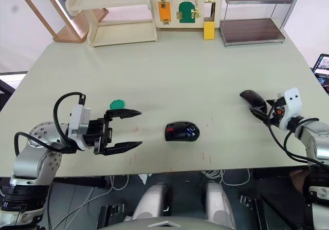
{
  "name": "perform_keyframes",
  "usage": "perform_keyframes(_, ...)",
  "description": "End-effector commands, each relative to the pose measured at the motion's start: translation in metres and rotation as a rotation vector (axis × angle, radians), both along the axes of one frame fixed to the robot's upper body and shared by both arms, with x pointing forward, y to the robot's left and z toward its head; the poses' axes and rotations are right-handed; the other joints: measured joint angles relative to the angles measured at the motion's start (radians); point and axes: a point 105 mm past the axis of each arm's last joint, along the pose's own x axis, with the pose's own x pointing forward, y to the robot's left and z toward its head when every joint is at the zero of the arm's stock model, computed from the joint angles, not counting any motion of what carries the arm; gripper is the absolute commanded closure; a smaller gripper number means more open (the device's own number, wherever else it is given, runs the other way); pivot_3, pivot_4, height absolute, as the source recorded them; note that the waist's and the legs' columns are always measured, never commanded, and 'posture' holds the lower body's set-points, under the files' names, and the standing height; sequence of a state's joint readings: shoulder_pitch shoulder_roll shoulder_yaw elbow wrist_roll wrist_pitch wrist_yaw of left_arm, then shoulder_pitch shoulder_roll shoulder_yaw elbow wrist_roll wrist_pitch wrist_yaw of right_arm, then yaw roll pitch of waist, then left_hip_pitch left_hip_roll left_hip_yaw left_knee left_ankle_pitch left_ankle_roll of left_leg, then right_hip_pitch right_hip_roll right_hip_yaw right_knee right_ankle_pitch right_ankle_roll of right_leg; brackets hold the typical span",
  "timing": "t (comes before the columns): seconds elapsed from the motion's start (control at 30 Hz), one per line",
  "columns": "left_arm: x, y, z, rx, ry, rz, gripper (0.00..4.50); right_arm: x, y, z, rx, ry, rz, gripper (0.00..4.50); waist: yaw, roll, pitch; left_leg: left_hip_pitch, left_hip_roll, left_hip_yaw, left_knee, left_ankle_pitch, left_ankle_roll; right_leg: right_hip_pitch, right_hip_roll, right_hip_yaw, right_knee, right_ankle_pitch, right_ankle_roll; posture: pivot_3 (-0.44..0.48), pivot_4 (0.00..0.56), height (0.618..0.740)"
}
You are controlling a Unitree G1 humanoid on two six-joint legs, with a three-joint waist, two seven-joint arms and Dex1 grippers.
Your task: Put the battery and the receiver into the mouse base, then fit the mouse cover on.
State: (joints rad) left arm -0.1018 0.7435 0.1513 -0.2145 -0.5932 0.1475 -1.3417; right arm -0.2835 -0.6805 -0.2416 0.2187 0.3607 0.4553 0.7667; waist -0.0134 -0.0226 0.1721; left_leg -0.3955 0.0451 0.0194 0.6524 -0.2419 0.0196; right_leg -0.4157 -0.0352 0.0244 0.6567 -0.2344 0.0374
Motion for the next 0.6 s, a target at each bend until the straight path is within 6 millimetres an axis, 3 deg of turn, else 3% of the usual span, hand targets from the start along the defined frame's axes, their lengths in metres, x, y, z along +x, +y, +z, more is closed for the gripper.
perform_keyframes(0.03,-0.0025,0.0007,0.0099,-0.010,-0.037,-0.002,0.00,0.0032,-0.0006,0.0068,0.001,-0.020,-0.013,0.10,0.000,0.000,0.000,0.000,0.000,0.000,0.000,0.000,0.000,0.000,0.000,0.000,0.000,0.000,0.000,0.000,0.150,0.740)
perform_keyframes(0.4,-0.0026,0.0007,0.0098,-0.013,-0.036,0.000,0.00,0.0021,-0.0042,0.0020,-0.021,-0.007,-0.034,0.10,-0.001,0.000,0.000,0.000,0.000,0.000,0.000,0.000,0.000,0.000,0.000,0.000,0.000,0.000,0.000,0.000,0.150,0.740)
perform_keyframes(0.5,-0.0026,0.0005,0.0099,-0.014,-0.036,-0.001,0.00,0.0025,-0.0047,0.0024,-0.023,-0.010,-0.037,0.76,-0.001,0.000,0.000,0.000,0.000,0.000,0.000,0.000,0.000,0.000,0.000,0.000,0.000,0.000,0.000,0.000,0.150,0.740)
perform_keyframes(0.6,-0.0028,0.0005,0.0096,-0.014,-0.035,-0.002,0.00,0.0028,-0.0049,0.0025,-0.022,-0.011,-0.040,2.22,-0.001,0.000,0.000,0.000,0.000,0.000,0.000,0.000,0.000,0.000,0.000,0.000,0.000,0.000,0.000,0.000,0.150,0.740)
